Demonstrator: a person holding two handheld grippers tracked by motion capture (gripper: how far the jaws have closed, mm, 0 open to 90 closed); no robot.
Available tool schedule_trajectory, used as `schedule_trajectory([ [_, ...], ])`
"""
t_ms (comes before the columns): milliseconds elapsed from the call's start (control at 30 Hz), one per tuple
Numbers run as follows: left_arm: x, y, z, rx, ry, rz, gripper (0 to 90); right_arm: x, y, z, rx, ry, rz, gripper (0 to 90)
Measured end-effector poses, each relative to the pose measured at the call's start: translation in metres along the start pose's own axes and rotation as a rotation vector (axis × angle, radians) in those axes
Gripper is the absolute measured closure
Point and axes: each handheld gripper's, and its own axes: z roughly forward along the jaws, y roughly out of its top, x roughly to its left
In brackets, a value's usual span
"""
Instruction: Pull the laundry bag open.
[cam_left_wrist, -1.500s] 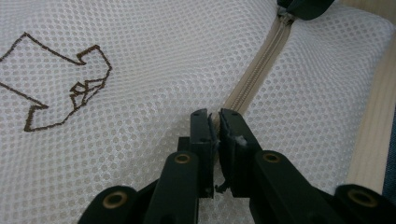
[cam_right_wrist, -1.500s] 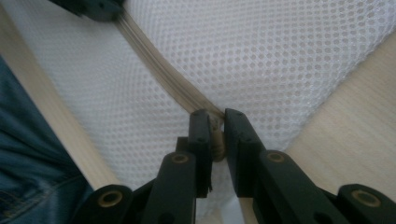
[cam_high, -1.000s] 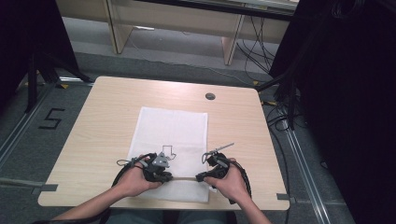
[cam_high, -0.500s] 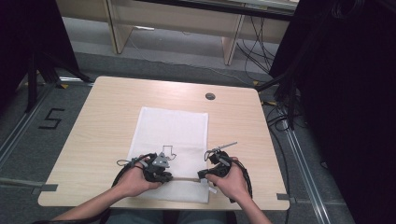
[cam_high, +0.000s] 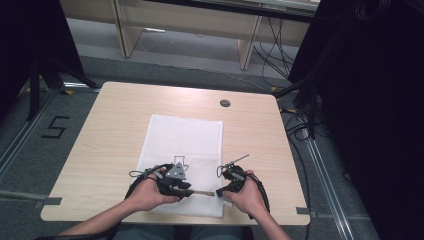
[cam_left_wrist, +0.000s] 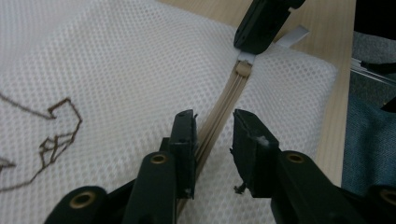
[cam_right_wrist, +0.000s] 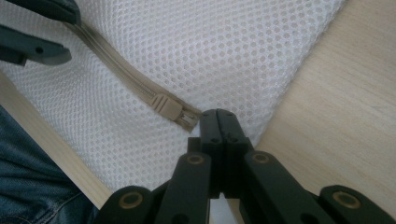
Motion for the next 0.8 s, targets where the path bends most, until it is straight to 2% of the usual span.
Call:
schedule_trajectory([
  [67,-0.001,0.005,0.003,-0.008,-0.003,0.025,67.0,0.001,0.000,0.000,0.005,-0.013,-0.001,90.0],
  [100,-0.001,0.006,0.004,-0.012,-0.005,0.015,66.7,0.001,0.000,0.000,0.005,-0.016,-0.004,90.0],
  [167,0.000,0.010,0.008,-0.029,-0.023,0.023,66.1,0.001,0.000,0.000,0.004,-0.014,-0.002,90.0],
  [200,-0.001,0.011,0.010,-0.026,-0.020,0.006,65.9,0.001,0.000,0.001,0.002,-0.005,-0.001,90.0],
  [233,0.000,0.012,0.011,-0.021,-0.020,0.025,65.8,0.001,0.000,0.001,0.002,-0.004,-0.001,90.0],
  [367,-0.001,0.016,0.019,-0.029,-0.038,0.021,66.0,0.001,0.000,0.001,0.003,-0.005,0.001,90.0],
  [400,-0.002,0.018,0.021,-0.025,-0.041,0.039,65.9,0.001,0.000,0.001,0.003,-0.005,0.000,90.0],
  [467,-0.003,0.020,0.024,-0.022,-0.045,0.040,65.9,0.001,0.000,0.001,0.004,-0.005,-0.001,90.0],
  [500,-0.004,0.021,0.026,-0.016,-0.050,0.059,66.1,0.001,0.000,0.001,0.004,-0.004,0.000,90.0],
  [533,-0.005,0.022,0.027,-0.018,-0.051,0.051,66.2,0.000,0.000,0.001,0.004,-0.002,0.009,90.0],
  [633,-0.004,0.024,0.029,-0.005,-0.054,0.075,67.2,0.000,0.000,0.001,0.004,-0.005,0.009,90.0],
  [667,-0.005,0.024,0.030,-0.005,-0.058,0.052,67.5,0.001,0.000,0.001,0.003,-0.006,0.004,90.0],
  [700,-0.004,0.024,0.030,-0.006,-0.067,0.067,67.8,0.001,0.000,0.001,0.005,-0.008,0.001,90.0],
  [800,-0.005,0.025,0.031,-0.003,-0.069,0.065,69.2,0.001,0.000,0.001,0.009,-0.007,0.000,90.0],
])
